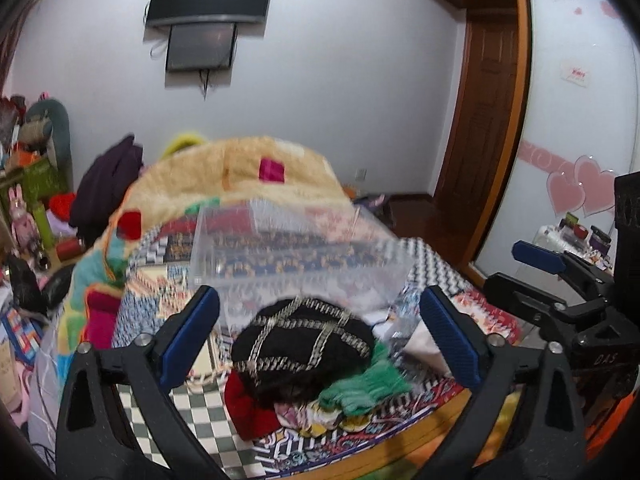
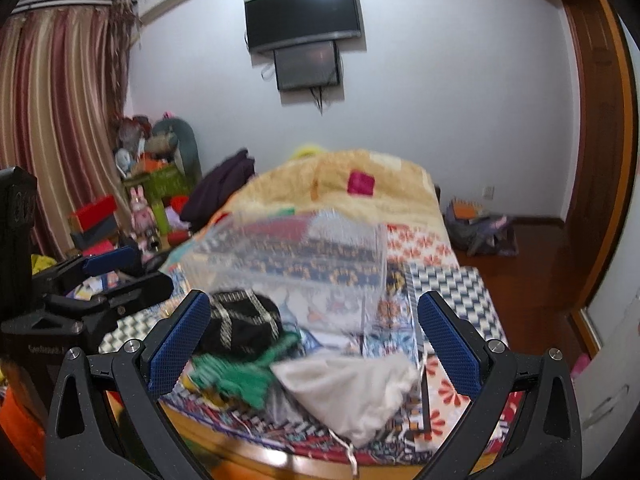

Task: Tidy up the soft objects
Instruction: 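Grasp the white cloth with the right tool while the left tool grasps the black chain-trimmed hat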

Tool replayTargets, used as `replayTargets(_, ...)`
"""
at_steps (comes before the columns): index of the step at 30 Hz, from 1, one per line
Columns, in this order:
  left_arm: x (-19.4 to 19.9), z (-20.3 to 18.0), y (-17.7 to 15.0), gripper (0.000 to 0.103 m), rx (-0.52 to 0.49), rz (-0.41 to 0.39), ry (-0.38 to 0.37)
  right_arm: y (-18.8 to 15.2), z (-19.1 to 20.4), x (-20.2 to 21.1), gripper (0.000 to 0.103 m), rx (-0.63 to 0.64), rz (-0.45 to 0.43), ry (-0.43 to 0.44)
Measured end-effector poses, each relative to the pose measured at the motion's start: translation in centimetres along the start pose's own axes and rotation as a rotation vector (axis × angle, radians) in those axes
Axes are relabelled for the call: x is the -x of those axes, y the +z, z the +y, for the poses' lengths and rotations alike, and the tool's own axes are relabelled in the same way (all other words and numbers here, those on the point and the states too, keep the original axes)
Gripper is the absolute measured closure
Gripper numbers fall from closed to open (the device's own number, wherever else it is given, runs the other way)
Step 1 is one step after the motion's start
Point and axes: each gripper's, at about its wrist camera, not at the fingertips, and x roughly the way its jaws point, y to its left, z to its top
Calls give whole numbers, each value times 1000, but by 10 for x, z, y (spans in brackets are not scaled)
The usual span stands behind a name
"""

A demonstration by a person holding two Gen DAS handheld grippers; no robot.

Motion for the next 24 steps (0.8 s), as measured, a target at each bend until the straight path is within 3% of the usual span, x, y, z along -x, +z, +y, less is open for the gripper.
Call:
replayTargets(2, -10, 4, -6, 16, 9, 38, 9, -6, -5, -7, 0, -15, 43, 0)
replayTargets(8, -29, 13, -19, 16, 26, 98, -2, -27, -20, -22, 1, -53, 158, 8)
replayTargets(13, -41, 18, -31, 24, 26, 149, -15, -50, -24, -35, 11, -59, 264, 18)
replayTargets(22, -51, 22, -36, 52, 28, 159, -46, -56, -34, -45, 53, -117, 318, 39)
replayTargets(24, -51, 23, -36, 60, 32, 162, -50, -56, -35, -44, 69, -124, 314, 48)
